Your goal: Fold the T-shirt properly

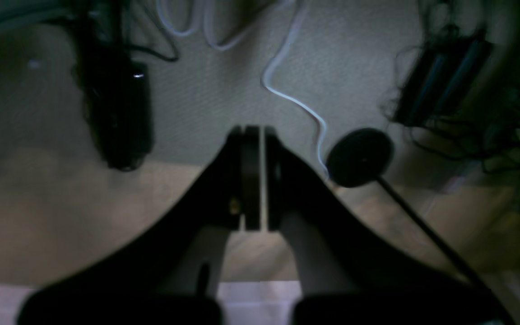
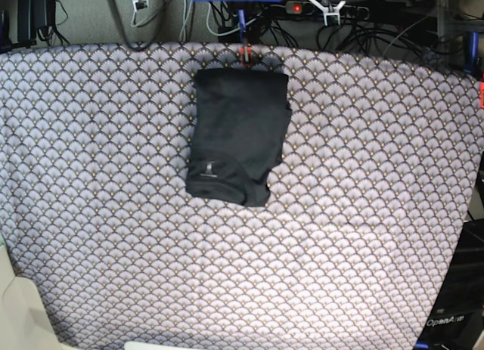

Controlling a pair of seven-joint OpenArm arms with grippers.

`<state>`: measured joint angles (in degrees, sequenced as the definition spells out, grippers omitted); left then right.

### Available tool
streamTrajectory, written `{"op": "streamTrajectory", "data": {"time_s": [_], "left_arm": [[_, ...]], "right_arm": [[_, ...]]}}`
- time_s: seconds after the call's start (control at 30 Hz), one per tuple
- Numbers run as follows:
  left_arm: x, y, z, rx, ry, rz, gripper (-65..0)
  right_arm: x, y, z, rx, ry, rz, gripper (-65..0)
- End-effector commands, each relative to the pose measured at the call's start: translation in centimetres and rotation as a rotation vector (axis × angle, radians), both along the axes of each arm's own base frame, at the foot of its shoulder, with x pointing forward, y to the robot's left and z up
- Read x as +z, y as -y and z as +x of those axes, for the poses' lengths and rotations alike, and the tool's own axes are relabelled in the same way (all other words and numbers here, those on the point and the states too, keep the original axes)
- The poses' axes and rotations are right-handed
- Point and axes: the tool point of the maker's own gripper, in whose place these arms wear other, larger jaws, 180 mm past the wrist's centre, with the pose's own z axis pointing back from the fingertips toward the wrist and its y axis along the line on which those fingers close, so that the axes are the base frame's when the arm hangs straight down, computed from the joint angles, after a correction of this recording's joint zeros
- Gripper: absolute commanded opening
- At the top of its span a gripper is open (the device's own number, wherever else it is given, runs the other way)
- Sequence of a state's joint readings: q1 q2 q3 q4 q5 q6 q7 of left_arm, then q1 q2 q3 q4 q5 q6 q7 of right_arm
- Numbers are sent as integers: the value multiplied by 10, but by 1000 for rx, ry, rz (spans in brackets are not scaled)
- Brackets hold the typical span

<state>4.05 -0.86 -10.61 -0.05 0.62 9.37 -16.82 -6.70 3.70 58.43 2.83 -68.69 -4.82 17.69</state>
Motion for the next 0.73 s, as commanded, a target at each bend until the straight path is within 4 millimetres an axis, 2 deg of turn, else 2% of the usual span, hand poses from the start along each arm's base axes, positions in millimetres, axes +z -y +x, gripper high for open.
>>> {"op": "streamTrajectory", "data": {"time_s": [0.0,0.3,0.43,0.7], "left_arm": [[1,-5,11,-6,20,17,-650],[5,-21,14,-7,18,105,-650],[7,-29,30,-10,40,117,-650],[7,-31,30,-15,39,117,-650]], "right_arm": [[3,16,6,4,17,-46,-644],[1,4,13,-20,25,-39,-648],[2,3,13,-47,37,-77,-649],[2,2,11,-67,38,-73,-650]]}}
